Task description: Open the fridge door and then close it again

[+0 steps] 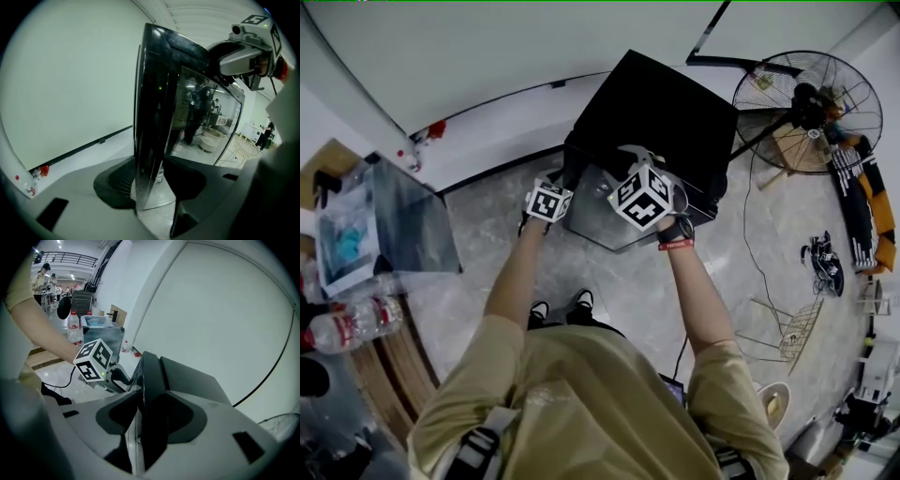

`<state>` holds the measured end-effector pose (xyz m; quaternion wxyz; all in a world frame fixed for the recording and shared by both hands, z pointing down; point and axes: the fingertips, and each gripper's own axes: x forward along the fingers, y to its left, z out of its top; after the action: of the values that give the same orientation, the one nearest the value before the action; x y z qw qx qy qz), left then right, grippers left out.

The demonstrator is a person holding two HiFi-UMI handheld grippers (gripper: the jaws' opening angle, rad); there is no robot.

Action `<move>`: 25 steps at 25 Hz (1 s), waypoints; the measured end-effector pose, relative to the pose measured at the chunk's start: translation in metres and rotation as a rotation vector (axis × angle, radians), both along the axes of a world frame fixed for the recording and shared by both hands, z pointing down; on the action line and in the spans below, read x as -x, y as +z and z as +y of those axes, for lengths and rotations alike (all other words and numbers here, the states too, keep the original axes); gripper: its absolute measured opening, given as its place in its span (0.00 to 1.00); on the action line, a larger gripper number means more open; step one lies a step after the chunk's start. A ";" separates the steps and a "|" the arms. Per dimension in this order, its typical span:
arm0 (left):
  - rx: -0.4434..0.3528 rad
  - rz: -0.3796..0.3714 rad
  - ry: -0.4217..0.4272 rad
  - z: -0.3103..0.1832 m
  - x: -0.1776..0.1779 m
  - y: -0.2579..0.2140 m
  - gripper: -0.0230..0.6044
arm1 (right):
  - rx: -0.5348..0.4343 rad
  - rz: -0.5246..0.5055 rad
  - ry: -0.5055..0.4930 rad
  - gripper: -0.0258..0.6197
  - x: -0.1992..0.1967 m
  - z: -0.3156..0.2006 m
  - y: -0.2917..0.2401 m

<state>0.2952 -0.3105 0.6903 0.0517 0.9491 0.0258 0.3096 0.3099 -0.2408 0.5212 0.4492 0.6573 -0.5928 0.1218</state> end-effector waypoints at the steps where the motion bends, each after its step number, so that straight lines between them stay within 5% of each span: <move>1: 0.001 -0.005 -0.005 0.000 0.001 0.000 0.34 | 0.000 0.000 -0.003 0.35 0.000 0.001 0.000; 25: 0.002 -0.018 -0.172 0.030 0.080 0.000 0.34 | 0.016 -0.001 -0.242 0.35 0.063 0.025 -0.002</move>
<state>0.2150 -0.2806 0.6900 0.0793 0.9450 -0.0559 0.3124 0.2473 -0.2160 0.5195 0.4656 0.5773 -0.6670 0.0716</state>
